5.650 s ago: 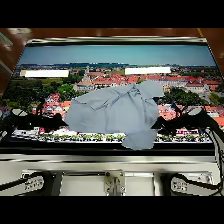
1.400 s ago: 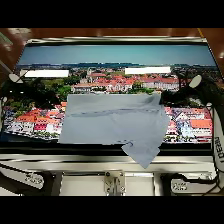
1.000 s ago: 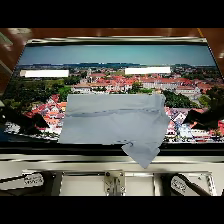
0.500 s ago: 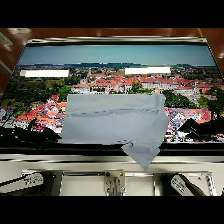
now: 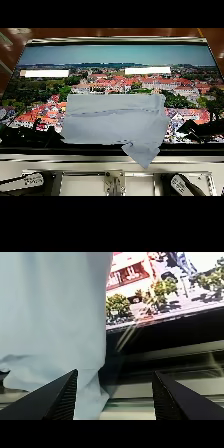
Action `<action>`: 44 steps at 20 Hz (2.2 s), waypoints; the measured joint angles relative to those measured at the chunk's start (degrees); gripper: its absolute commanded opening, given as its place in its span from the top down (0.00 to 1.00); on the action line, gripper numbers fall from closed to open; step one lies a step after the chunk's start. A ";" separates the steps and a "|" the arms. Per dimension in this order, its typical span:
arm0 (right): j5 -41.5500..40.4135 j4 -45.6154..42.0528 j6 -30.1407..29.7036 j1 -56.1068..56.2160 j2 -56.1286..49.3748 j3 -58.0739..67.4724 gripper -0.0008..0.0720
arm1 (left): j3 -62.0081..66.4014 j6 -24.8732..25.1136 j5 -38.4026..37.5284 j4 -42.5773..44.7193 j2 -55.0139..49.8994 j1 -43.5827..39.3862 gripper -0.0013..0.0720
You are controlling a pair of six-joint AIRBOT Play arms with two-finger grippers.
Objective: Fold the shirts.
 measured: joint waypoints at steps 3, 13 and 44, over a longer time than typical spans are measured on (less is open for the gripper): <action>1.92 0.96 -0.22 0.11 0.02 -4.33 0.17 | 0.00 -0.24 0.59 -0.31 -0.13 -0.57 0.92; -6.69 5.05 -0.68 15.34 0.02 -20.61 0.47 | 0.22 0.94 -1.81 -0.13 2.45 -0.85 0.92; -27.58 13.88 3.43 21.59 -32.09 26.95 0.06 | 46.36 -8.26 4.81 -6.40 -23.12 -16.68 0.30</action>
